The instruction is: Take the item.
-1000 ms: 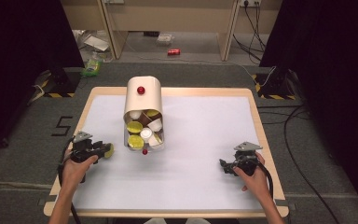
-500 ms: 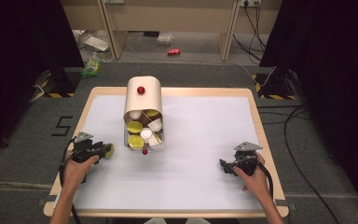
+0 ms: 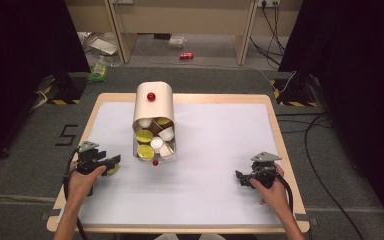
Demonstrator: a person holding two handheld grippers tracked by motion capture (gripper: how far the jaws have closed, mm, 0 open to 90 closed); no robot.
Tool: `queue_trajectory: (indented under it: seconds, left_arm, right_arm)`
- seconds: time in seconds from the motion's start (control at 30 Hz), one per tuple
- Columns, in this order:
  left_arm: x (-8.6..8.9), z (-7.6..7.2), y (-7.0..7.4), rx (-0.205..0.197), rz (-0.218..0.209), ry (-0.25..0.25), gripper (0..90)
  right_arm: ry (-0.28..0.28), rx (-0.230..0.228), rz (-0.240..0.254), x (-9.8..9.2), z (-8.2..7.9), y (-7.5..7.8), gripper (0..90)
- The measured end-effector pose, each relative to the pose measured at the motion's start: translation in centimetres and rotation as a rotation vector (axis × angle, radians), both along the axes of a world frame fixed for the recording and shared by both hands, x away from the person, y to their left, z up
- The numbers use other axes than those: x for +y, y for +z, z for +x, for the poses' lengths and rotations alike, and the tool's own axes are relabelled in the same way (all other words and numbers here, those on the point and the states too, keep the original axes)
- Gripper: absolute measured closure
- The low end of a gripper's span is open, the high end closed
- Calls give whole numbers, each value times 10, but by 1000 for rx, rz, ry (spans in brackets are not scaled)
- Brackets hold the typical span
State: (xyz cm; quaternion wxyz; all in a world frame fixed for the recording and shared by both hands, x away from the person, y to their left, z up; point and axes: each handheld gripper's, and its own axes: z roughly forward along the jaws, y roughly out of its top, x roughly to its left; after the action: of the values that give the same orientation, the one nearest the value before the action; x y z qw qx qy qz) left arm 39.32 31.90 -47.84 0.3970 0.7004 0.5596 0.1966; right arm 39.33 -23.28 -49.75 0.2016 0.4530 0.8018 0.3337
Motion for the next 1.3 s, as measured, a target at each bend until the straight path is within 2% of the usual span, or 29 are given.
queue_trajectory:
  seconds: [0.27, 0.63, 0.9, 1.0, 1.3]
  left_arm:
    - [-1, -3, 8, -12, -3, -3, 290]
    - [-4, -15, 29, -67, -5, -8, 276]
    - [-12, -22, 32, -72, -8, -34, 243]
    - [-14, -25, 32, -71, -8, -33, 198]
    - [-15, -35, 31, -71, -5, -38, 173]
  right_arm:
    - [0, -1, 0, 0, 0, 0, 89]
    - [1, -1, -1, 0, 0, 0, 89]
    - [1, -1, -1, 0, 0, 0, 89]
    - [1, -1, -1, 0, 0, 0, 89]
    - [1, -2, -1, 0, 0, 0, 89]
